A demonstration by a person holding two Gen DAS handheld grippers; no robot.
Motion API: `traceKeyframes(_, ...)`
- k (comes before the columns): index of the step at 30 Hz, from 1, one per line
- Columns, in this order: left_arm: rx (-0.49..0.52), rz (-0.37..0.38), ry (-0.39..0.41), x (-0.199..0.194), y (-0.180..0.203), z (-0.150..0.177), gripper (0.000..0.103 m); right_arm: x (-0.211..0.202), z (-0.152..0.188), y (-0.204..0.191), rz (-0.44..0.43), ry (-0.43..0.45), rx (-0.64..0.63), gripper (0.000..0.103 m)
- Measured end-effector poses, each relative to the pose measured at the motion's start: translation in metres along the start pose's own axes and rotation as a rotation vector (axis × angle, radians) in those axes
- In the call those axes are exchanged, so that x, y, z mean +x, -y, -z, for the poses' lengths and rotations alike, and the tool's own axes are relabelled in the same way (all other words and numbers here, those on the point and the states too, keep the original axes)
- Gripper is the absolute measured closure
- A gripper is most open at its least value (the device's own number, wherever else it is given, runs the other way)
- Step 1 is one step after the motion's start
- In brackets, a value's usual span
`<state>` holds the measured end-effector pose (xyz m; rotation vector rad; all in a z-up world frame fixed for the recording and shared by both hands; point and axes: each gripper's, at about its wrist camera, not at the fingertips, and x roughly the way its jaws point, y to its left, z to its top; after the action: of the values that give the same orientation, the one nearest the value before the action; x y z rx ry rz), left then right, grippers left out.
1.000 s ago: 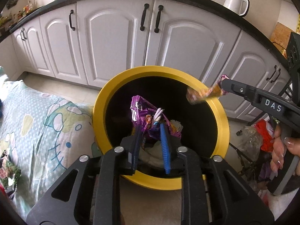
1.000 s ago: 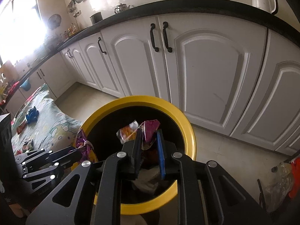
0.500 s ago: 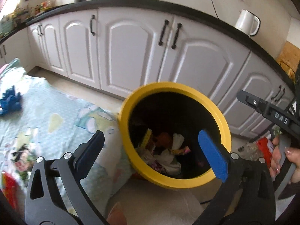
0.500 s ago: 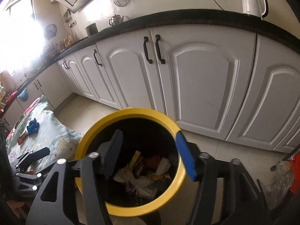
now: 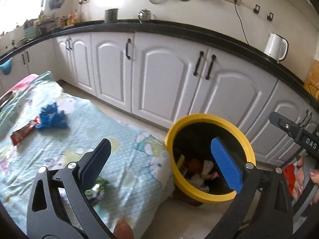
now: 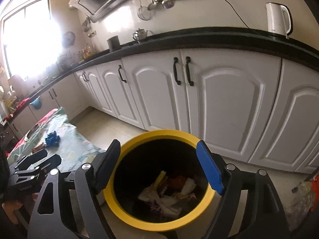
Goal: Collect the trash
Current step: 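Move both tools back toward the remaining trash on the bed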
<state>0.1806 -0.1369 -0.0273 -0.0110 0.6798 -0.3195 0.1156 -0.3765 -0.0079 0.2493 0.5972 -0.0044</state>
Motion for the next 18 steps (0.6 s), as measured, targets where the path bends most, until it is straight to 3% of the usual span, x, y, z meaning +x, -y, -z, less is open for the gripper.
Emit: traceKeyframes(18, -0.049, -0.096, 0.116, -0.046, -0.047, -0.007, 0.011, -0.02, 0.0, -0.06, -0.078, 0.057, -0.088, 0.02)
